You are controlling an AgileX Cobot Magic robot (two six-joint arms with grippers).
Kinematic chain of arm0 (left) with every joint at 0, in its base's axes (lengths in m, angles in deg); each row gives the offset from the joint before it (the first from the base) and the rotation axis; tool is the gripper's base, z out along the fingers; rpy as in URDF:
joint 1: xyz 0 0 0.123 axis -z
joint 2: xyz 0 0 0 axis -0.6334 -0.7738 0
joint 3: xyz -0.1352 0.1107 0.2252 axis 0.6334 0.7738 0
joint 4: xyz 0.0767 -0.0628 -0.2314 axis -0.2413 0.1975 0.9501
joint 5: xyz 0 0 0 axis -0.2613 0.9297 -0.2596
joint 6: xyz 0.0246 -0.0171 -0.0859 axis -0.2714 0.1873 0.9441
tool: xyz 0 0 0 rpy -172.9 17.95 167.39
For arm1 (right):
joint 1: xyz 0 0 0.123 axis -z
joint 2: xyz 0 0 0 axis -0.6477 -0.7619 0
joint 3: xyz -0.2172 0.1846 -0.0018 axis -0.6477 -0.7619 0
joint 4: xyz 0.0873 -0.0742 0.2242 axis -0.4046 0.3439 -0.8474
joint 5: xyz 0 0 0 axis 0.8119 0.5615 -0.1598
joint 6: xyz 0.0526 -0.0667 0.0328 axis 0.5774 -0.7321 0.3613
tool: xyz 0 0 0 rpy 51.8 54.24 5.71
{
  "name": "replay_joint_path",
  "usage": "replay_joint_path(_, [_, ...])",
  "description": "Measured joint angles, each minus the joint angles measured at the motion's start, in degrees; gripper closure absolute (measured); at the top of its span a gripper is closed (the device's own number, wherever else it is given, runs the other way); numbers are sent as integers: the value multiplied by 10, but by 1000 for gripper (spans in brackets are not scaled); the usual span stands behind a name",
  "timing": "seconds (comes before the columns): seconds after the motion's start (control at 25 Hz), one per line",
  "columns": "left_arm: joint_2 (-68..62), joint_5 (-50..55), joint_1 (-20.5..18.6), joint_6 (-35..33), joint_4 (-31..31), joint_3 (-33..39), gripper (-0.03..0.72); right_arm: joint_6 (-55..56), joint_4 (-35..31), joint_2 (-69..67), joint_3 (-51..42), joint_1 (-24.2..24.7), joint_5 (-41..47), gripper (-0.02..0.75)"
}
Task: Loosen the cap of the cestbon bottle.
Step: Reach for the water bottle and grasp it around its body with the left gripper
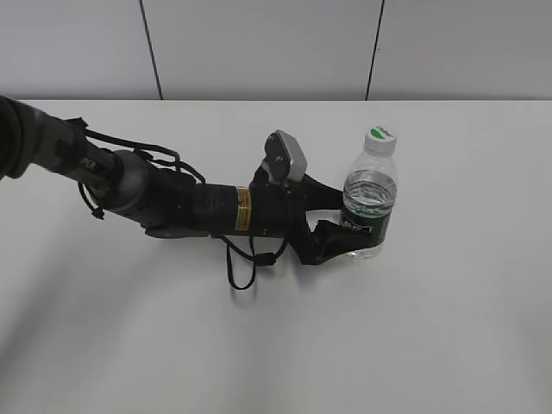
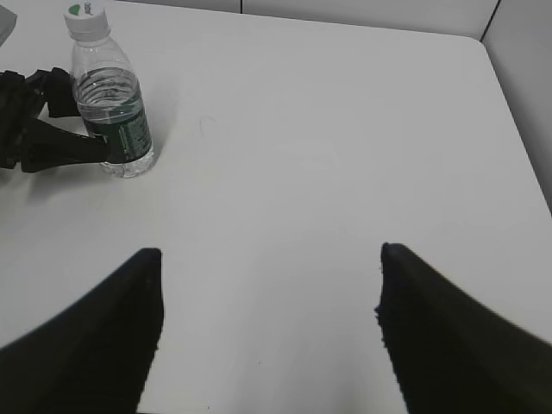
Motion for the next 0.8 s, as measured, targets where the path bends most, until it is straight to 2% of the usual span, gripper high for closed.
replay_joint_path(0.48, [-25,-13,23,8,6,-53,1,0,0,0,0,0,0,148])
replay_joint_path(0.8, [-39,-29,25,9,23,-59,18,0,0,0,0,0,0,148])
